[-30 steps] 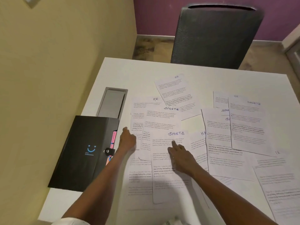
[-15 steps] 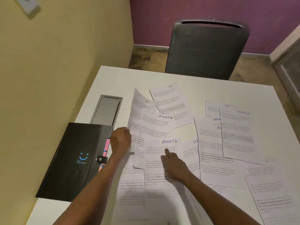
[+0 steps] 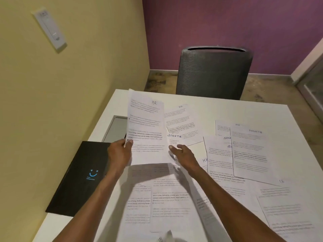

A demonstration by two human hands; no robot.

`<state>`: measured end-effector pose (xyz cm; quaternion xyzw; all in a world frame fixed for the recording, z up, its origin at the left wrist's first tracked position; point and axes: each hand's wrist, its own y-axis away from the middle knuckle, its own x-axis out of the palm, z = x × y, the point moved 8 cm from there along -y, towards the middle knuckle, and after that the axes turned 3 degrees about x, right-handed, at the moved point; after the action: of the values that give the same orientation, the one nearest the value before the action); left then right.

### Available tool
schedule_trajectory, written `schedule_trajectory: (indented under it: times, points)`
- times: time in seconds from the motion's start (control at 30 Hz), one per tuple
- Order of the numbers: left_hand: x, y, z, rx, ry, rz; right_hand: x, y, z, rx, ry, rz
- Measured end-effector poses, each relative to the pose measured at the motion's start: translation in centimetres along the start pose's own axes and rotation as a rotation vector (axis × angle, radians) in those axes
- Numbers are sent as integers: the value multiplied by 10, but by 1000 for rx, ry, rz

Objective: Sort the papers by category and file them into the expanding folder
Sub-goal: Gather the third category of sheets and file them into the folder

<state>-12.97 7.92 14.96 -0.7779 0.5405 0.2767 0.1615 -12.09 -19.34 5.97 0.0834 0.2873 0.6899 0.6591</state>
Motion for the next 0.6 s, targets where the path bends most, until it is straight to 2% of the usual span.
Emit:
schedule_trajectory:
  times: [0.17,0.23,0.37,0.5,0.6]
  points:
    - [35,24,12,-180,229,245,-16,2,14,-29,-268,-1]
    - [45,25,20,-232,301,314,-21,-2,10,-43,-286,-31]
    - [59,23,12,-320,524,456,-19,-5,3,-54,-213,62]
    - [68,5,2,-348,701,492,-8,-11,-7,-31,-133,148]
    - [75,-12,18,-419,670,413,-4,-21,-13,15,-81,166]
